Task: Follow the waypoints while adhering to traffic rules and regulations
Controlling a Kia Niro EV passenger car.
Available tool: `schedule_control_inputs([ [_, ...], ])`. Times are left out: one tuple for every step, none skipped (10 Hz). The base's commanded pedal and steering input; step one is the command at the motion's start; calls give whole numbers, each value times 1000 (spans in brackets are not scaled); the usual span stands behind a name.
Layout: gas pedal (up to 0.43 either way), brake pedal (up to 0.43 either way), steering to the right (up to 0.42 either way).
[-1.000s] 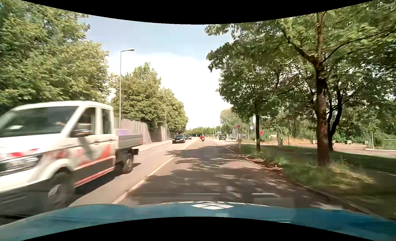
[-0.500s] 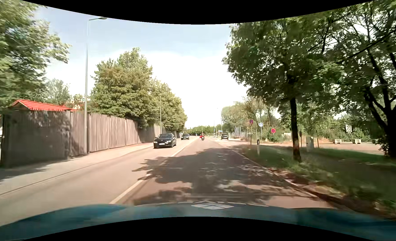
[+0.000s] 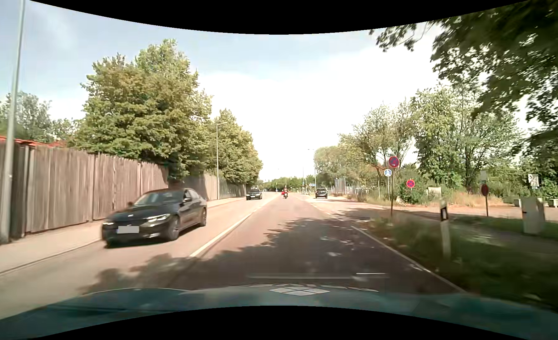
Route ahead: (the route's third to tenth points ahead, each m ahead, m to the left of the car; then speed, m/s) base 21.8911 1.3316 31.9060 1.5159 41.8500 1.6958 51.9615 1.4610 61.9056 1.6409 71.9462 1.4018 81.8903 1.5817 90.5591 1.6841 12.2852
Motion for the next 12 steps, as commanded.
schedule_control_inputs([
  [0, 0, -6],
  [0, 0, -6],
  [0, 0, -6],
  [0, 0, -6],
  [0, 0, -6],
  [0, 0, -6],
  [0, 0, -6],
  [0, 0, -6],
  [0, 0, -6],
  [0, 0, -6],
  [0, 0, -6],
  [0, 0, -6],
])
